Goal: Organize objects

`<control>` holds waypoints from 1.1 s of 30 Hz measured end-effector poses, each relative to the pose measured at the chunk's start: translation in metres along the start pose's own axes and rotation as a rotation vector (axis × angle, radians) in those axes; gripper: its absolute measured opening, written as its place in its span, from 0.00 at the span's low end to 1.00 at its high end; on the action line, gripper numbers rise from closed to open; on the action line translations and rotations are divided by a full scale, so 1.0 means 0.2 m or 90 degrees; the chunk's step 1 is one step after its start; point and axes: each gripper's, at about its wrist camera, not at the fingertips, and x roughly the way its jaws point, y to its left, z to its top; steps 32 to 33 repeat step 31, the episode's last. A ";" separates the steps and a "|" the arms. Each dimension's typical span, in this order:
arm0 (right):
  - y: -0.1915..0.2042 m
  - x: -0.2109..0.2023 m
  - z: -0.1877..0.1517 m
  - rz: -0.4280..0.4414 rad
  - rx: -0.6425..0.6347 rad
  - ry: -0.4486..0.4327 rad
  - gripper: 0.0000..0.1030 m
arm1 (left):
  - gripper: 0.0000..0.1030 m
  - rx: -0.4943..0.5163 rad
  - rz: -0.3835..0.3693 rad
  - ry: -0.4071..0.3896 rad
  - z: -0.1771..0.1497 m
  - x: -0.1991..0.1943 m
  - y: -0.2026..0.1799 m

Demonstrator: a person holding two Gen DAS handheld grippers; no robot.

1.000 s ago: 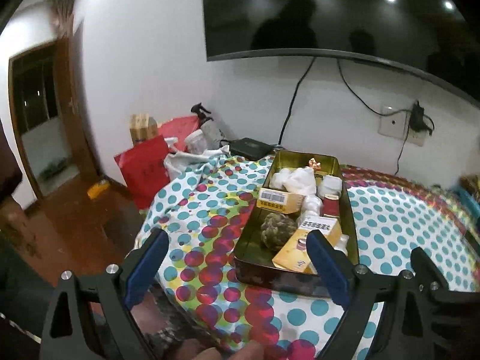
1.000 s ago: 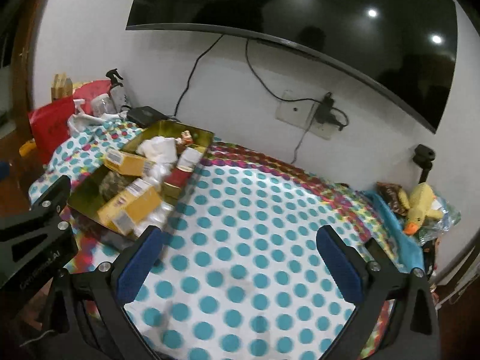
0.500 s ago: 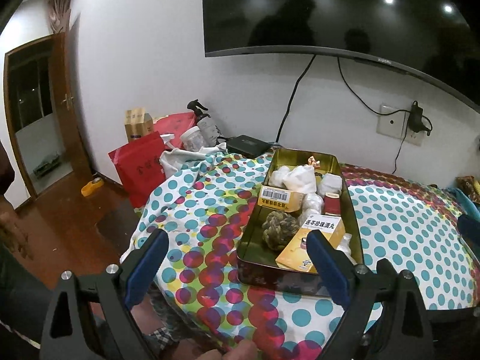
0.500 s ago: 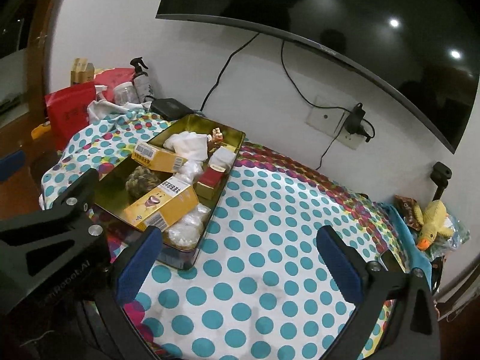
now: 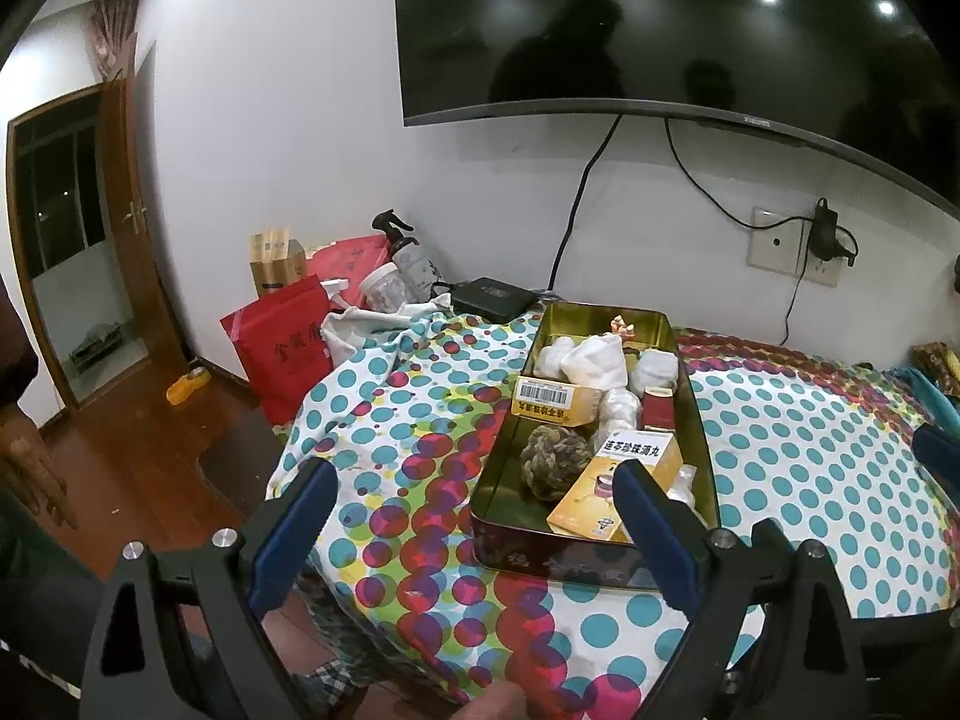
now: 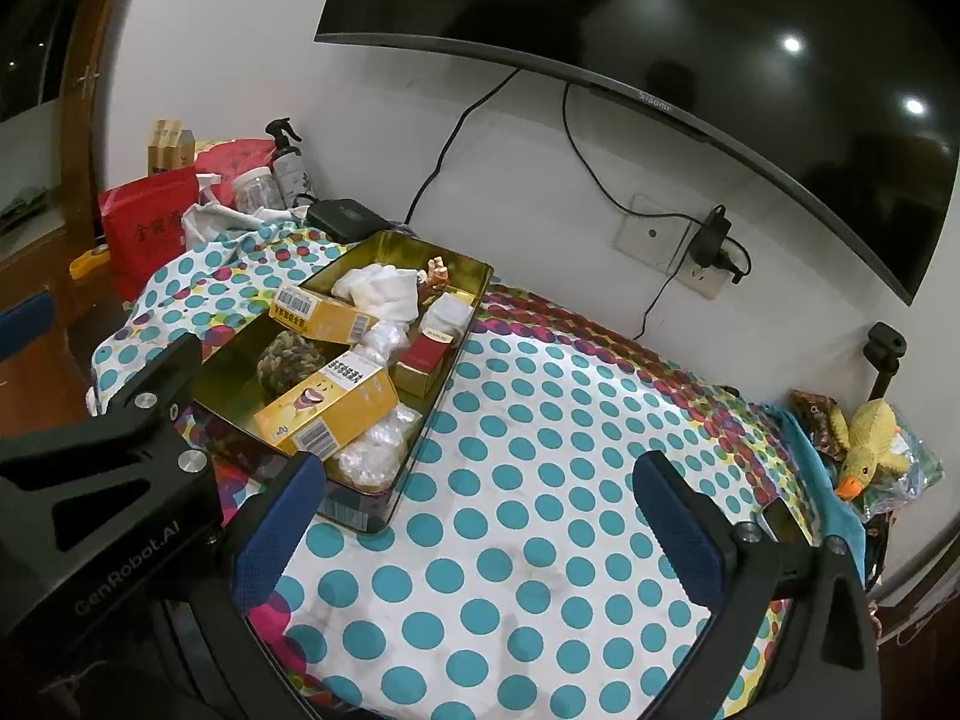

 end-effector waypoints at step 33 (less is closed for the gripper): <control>-0.03 0.00 -0.05 0.003 -0.004 0.009 0.99 | 0.93 0.026 -0.016 -0.027 -0.03 -0.03 -0.04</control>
